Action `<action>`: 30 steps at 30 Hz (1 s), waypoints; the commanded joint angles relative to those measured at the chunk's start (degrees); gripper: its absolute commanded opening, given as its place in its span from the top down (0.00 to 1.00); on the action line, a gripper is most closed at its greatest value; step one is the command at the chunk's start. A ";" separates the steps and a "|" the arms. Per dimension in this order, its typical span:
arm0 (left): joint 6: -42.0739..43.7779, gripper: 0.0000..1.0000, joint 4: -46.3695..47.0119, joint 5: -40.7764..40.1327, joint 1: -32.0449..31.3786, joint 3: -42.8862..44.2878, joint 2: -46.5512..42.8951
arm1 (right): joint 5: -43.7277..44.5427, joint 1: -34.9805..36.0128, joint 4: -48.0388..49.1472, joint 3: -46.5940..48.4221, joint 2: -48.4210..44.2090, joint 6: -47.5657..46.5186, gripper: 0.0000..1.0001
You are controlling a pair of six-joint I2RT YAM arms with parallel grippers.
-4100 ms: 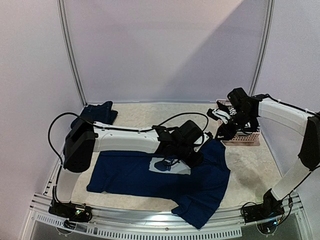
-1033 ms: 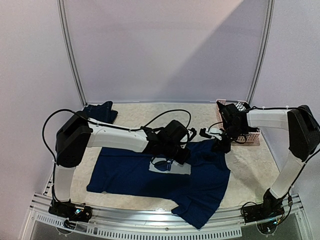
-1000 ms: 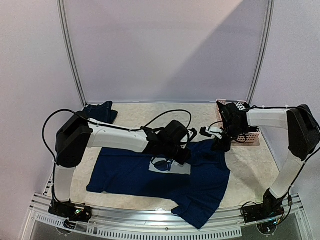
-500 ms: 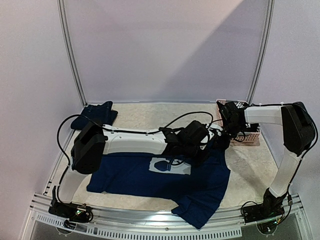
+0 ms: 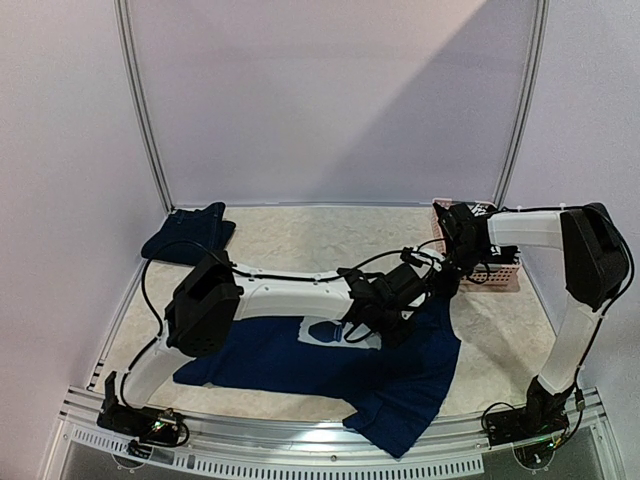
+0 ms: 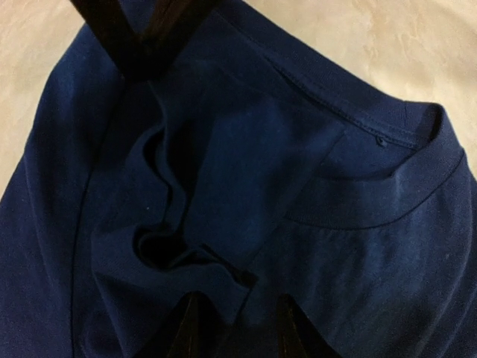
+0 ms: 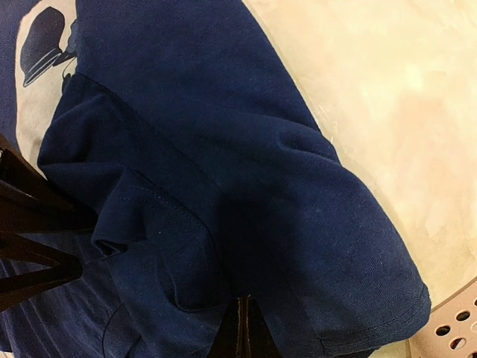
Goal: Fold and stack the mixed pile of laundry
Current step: Adjust the 1/3-folded T-shirt at the center of the board.
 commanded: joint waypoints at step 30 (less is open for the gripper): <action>2.42 1.00 0.30 -5.68 -0.09 0.98 -1.82 | -3.32 -1.91 -2.49 1.40 0.44 1.15 1.00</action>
